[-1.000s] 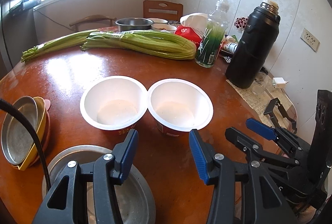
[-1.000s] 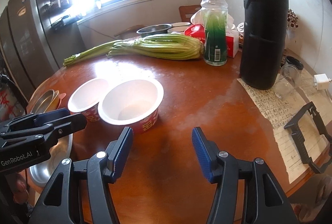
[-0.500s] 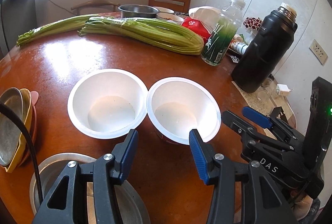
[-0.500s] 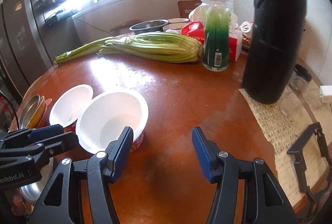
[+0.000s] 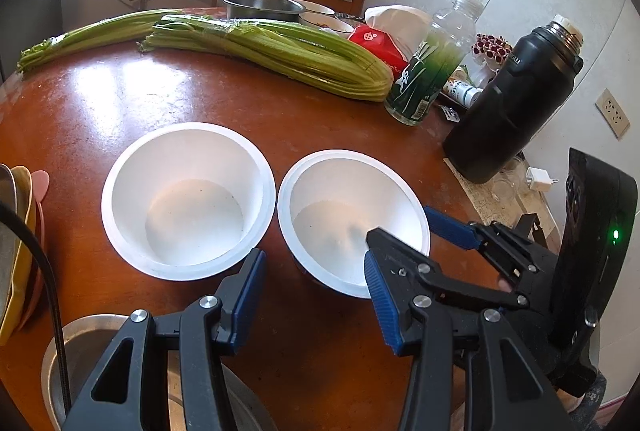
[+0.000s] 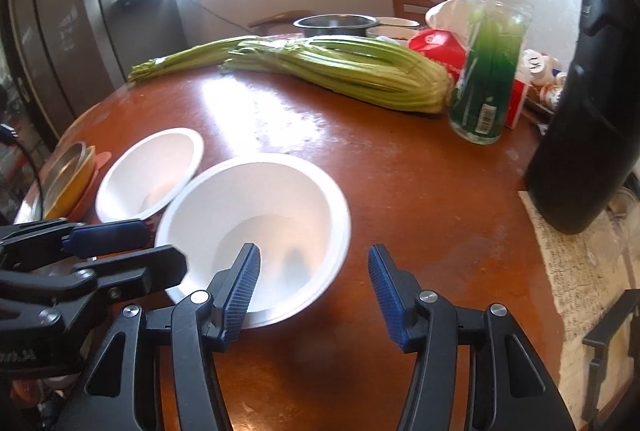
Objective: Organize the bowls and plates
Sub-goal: 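Move the left tool to a red-printed white bowl and grasp its rim, then lift the white bowl with the left tool and carry it over the steel bowl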
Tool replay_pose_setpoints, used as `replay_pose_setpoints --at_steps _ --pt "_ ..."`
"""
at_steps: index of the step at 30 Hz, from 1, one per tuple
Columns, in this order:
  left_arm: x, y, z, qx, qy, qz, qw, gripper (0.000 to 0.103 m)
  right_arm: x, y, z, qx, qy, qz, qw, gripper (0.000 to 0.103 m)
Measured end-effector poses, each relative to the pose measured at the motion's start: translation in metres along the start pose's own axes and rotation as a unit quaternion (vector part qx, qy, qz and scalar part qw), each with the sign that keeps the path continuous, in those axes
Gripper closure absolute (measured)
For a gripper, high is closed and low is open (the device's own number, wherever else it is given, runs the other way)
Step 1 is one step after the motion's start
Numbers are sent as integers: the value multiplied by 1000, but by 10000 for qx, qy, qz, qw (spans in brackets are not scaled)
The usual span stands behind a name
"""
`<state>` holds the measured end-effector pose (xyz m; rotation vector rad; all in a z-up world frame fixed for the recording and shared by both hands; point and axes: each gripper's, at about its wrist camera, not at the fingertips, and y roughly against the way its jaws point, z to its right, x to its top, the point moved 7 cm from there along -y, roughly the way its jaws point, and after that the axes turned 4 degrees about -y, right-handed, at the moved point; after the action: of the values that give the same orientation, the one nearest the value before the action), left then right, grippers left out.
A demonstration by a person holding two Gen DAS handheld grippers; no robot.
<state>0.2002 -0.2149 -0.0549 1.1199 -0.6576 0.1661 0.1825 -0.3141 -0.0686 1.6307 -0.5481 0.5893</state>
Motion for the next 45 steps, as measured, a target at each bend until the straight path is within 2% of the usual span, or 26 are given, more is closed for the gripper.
replay_pose_setpoints --at_steps 3,6,9,13,20,45 --pt "0 -3 -2 -17 34 -41 10000 52 -2 0 -5 43 64 -22 10000 47" --pt "-1 -6 -4 -67 88 -85 9999 52 -7 4 -12 365 43 -71 9993 47" --pt "-2 -9 -2 -38 59 -109 9999 52 -10 6 -16 279 164 -87 9994 48" --pt "-1 -8 1 -179 57 -90 9998 52 -16 13 -21 459 126 -109 9988 48" --pt "-4 -8 5 -83 -45 -99 9999 52 -24 23 -26 411 122 -67 9991 47" --pt "-18 48 22 -21 -402 332 9986 52 -32 67 -46 360 158 312 9987 47"
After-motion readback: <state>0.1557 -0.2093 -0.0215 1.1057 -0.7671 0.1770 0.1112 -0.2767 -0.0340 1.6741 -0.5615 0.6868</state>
